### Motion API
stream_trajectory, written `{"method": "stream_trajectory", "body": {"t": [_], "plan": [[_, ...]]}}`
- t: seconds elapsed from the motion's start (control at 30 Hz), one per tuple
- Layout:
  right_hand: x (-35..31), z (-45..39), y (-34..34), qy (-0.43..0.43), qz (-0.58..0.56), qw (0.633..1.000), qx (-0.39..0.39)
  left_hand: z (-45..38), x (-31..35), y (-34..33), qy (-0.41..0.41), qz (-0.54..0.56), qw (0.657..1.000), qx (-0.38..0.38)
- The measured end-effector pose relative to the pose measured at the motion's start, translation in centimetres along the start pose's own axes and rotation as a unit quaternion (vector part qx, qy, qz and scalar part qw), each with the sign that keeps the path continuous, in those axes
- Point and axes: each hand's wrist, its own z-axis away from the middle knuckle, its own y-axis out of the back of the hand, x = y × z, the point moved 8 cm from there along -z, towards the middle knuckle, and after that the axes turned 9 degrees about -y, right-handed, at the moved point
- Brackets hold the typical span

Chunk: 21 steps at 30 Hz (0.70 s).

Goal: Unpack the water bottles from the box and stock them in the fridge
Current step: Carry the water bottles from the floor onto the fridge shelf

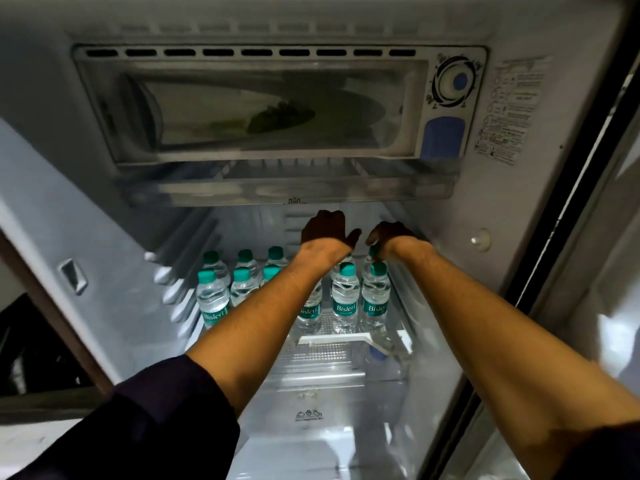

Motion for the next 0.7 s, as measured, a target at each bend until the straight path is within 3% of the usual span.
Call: {"method": "stream_trajectory", "body": {"t": [0.23,0.43,0.7], "plan": [[-1.5,6.2,2.2,0.051,-0.022,0.989,0.138,7.1,0.9,3.8,-0.032,-0.010,0.993,0.111],[-3.6,13.8,-0.2,0.115,-0.039,0.961,0.248,15.0,-0.6,4.7,-0.029,-0.067,0.990,0.125],[-8.2,20.8,-8.5,0.189,-0.020,0.953,0.236,26.4,-5.2,3.2,0.014,-0.130,0.985,0.109]]}}
